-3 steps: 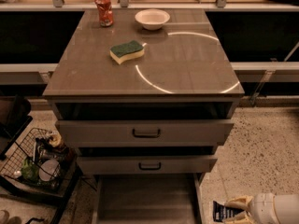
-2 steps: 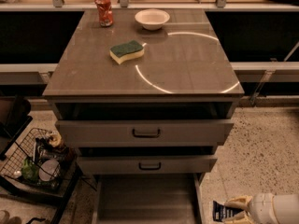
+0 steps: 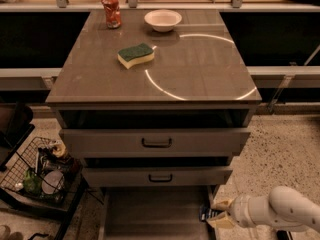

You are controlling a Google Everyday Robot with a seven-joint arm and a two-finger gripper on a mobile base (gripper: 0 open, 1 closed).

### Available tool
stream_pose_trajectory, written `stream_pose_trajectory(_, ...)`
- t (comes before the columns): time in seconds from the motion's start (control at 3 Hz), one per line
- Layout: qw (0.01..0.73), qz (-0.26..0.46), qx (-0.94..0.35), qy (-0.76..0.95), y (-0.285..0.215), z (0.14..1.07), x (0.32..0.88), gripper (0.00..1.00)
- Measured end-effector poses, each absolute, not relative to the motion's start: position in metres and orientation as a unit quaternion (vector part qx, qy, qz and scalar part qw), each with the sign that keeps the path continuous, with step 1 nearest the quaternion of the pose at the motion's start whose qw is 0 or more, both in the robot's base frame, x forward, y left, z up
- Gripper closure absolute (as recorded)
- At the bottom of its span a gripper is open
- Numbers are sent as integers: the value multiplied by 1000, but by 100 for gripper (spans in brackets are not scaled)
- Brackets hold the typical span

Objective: Place rxbar blueberry into bottom drawer

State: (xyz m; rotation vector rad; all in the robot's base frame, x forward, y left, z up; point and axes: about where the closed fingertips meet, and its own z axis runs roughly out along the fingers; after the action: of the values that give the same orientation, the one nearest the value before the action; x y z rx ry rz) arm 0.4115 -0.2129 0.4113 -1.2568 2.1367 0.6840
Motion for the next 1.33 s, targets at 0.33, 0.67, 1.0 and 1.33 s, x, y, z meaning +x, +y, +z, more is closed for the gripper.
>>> stream_pose_trajectory(0.33,297,292,-460,784,-174,350,435,100)
stream_pose_trajectory(0.67,305,351,-435,771,-140,279,428,100)
stream_pose_trajectory(1.0,305,350,-436,771,-141,281,428,100)
stream_pose_trajectory(1.33,309,351,-436,769,-122,263,440,100)
